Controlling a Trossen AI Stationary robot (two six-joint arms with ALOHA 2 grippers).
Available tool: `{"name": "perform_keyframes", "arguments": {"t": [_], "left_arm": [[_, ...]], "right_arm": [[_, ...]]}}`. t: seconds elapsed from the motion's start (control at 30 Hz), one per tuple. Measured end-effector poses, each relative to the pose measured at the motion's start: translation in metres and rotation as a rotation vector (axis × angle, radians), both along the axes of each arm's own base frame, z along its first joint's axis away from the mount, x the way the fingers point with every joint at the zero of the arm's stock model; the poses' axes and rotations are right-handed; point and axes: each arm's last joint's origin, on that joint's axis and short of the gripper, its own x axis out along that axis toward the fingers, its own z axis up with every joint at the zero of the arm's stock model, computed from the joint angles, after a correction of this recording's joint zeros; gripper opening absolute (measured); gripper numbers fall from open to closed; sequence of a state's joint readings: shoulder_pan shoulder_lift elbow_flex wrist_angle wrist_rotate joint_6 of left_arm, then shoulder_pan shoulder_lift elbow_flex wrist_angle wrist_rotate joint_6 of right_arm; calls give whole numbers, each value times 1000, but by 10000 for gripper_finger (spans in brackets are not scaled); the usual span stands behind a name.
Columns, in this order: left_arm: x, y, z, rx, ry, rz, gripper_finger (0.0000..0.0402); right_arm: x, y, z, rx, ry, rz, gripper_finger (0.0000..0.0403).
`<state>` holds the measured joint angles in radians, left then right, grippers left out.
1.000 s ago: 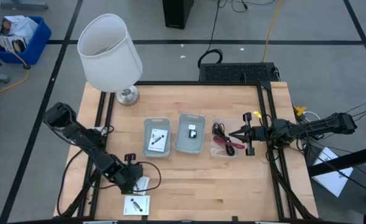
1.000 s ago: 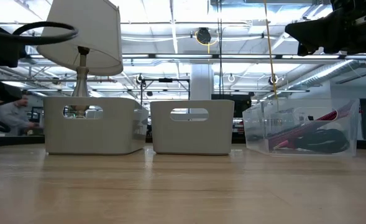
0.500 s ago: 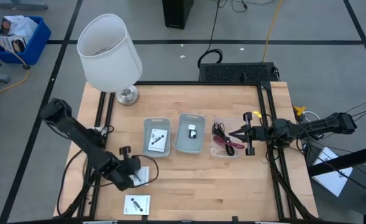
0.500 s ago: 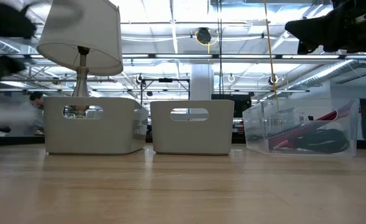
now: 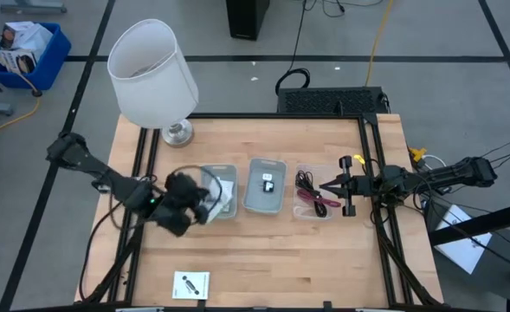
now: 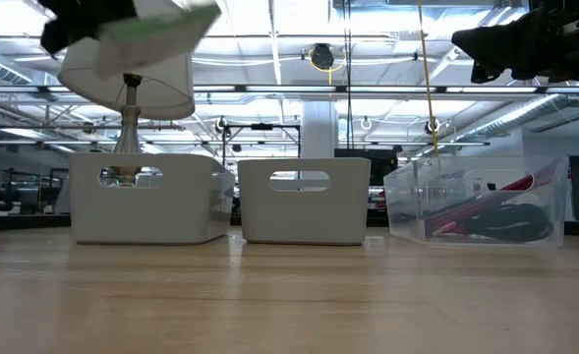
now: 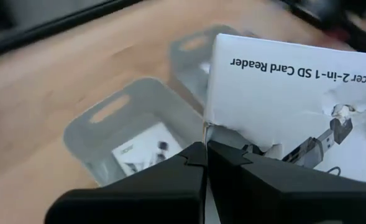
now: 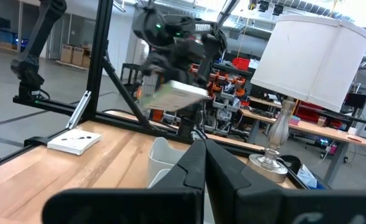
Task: Pick and place items into bin
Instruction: Put the top card reader box into the left gray bin
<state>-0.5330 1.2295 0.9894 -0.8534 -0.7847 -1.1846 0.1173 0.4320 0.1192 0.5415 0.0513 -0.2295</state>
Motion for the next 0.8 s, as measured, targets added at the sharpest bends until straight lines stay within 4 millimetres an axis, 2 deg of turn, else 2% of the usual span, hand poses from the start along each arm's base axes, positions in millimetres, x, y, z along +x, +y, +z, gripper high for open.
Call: {"name": "perform_keyframes", "arguments": {"t": [0.17,0.37,0.47,0.6,0.8], "left_arm": [[24,23,-14,-178,-113,230,6],[55,39,-43,-298,-98,370,5],[67,41,-59,-356,-74,409,4],[72,39,-73,-395,-32,449,4],[66,41,-71,-384,-14,484,4]], "right_arm": [[0,0,0,0,0,0,0],[0,0,0,-3,0,0,0],[0,0,0,-4,3,0,0],[0,0,-3,-11,26,0,0],[1,0,-5,-28,49,-2,0]]}}
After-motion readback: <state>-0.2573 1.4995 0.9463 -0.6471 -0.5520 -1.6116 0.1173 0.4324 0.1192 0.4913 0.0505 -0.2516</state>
